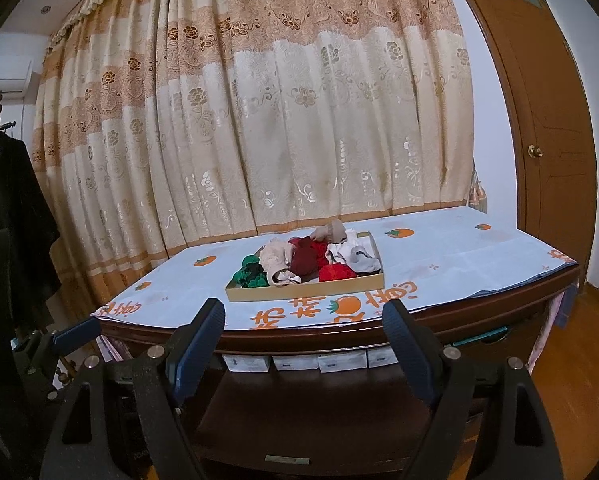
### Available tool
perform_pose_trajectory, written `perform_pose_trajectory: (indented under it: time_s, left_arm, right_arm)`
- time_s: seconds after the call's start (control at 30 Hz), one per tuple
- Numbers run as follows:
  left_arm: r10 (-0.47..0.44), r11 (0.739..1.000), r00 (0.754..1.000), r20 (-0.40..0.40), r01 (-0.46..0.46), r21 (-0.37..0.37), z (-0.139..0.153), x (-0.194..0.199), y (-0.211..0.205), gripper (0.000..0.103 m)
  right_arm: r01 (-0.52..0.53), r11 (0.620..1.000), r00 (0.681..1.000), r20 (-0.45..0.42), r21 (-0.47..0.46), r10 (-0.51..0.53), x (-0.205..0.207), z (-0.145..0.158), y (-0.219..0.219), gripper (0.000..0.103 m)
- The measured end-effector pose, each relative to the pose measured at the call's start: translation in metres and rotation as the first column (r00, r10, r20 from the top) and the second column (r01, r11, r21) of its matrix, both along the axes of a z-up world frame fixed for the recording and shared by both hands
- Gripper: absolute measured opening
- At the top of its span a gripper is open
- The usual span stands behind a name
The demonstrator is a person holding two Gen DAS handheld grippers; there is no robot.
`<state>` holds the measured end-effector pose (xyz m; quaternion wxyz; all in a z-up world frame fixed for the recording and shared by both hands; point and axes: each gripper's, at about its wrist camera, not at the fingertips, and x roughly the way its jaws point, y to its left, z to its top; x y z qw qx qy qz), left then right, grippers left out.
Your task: Take underwear out of drawer
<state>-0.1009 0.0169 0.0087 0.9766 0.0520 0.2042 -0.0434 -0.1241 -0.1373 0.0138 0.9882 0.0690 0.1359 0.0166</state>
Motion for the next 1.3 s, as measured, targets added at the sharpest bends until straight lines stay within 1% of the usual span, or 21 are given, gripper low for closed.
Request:
perform_pose_trajectory:
  time_s: [0.2,0.87,1.07,1.3]
  left_arm:
    - [-0.005,1.0,1.0,0.004,0.005,0.012,-0.0007,-0.0006,-0.0024,0.103]
    - [-0.011,1.0,1.0,-0.011,0.011,-0.006,-0.0034,-0.0017,-0.0004,0.103]
    - [-0.002,1.0,1.0,-0.006,0.002,0.004,-0.0039,-0.0018,-0.0001,0.103]
    - [-0.006,1.0,1.0,-0.014,0.006,-0.009,-0.0045,-0.0018,-0.0003,0.103]
  right_arm:
    - [0.003,1.0,1.0,0.007,0.0,-0.003,-0.0014,0.002,-0.0022,0.083]
    - [0.001,1.0,1.0,0.009,-0.001,-0.001,-0.0031,0.0035,-0.0015,0.083]
    - [0.002,1.0,1.0,0.011,-0.002,-0.002,-0.0028,0.0039,-0.0017,0.083]
    - [0.004,1.0,1.0,0.012,-0.004,-0.004,-0.0019,0.004,-0.0021,0.083]
